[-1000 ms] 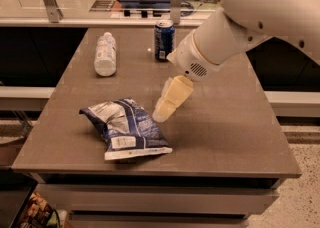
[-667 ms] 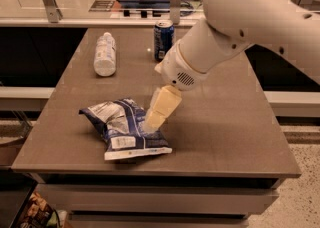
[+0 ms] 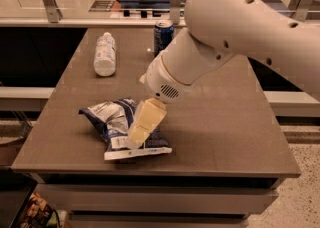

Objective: Pick blue chip bag

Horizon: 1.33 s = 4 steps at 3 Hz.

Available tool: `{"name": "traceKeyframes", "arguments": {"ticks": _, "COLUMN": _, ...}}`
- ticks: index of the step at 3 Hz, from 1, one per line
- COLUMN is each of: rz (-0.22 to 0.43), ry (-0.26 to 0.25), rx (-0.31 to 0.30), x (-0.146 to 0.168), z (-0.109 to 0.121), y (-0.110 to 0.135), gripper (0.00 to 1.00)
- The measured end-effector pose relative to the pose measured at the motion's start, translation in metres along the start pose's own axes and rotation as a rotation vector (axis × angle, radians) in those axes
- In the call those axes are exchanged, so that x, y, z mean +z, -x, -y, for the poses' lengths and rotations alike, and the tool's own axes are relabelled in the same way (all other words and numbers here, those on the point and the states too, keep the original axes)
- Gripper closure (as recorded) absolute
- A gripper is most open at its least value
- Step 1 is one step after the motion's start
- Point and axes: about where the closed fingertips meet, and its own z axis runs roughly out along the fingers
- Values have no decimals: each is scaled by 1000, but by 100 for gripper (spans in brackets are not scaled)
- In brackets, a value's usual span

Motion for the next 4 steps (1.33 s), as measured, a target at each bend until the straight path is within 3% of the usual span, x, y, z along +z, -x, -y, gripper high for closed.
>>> {"name": "traceKeyframes", "arguments": {"ticks": 2, "rz": -19, "ry": -32, "rx": 65, "x": 9, "z": -27, "y": 20, "gripper": 0}}
{"name": "traceKeyframes", "arguments": {"ticks": 4, "rz": -161, "ry": -119, "rx": 177, "x": 37, "z": -26, "y": 26, "gripper": 0}}
